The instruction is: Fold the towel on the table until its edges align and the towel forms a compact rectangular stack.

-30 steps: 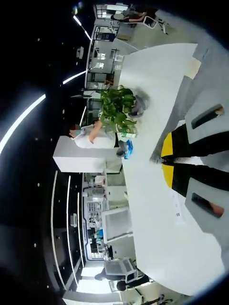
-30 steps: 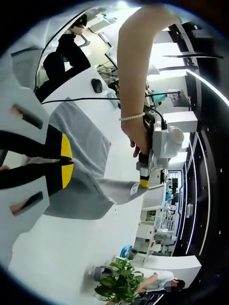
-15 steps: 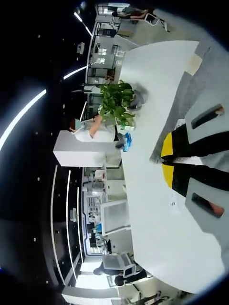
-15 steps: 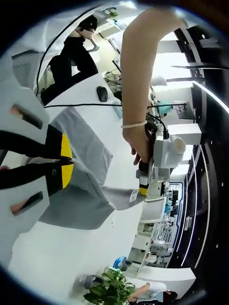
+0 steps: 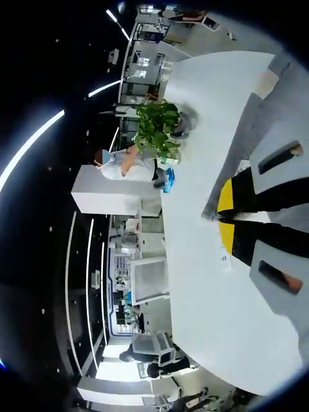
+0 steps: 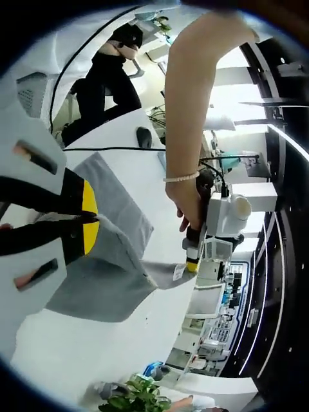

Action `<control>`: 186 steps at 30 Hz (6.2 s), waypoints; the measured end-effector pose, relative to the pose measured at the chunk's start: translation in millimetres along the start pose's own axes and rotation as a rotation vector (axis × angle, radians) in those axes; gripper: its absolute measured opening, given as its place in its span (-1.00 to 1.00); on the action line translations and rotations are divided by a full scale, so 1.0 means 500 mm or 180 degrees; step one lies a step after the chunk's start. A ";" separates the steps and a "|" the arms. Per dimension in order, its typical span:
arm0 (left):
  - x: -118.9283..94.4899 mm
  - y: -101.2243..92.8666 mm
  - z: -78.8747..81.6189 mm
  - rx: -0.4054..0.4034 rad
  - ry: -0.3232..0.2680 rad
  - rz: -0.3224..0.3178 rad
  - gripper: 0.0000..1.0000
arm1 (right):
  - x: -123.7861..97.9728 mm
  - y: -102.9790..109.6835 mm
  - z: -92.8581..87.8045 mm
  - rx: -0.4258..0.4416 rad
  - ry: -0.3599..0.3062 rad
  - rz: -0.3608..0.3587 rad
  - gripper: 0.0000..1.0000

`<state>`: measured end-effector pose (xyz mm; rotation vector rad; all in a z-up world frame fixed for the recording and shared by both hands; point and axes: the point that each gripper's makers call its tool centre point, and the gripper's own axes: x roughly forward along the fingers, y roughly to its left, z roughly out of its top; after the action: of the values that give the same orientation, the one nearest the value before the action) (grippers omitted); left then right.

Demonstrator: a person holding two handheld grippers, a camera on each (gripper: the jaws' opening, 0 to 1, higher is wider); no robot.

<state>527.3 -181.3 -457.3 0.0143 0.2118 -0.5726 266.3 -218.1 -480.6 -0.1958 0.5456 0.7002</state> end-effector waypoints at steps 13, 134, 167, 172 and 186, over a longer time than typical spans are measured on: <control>-0.022 0.050 -0.024 -0.0037 0.0043 0.0110 -0.93 | 0.034 0.054 0.006 -0.0226 0.0063 0.0261 -1.00; -0.001 0.176 -0.088 -0.0234 0.0036 0.0172 -0.95 | 0.189 0.128 0.002 -0.0328 0.0370 0.0893 -1.00; -0.018 0.270 -0.312 -0.0510 0.0593 0.0406 -0.95 | 0.283 0.173 -0.078 -0.0113 0.0782 0.1348 -1.00; -0.020 0.283 -0.333 -0.0544 0.0635 0.0441 -0.94 | 0.291 0.179 -0.091 -0.0145 0.0829 0.1382 -1.00; -0.046 0.292 -0.358 -0.0764 0.0688 0.0518 -0.97 | 0.312 0.183 -0.143 -0.0111 0.0997 0.1389 -0.99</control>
<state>552.5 -33.2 -634.5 -0.1385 0.4843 -0.3801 275.4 -87.1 -624.0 -0.2232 0.8903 1.1134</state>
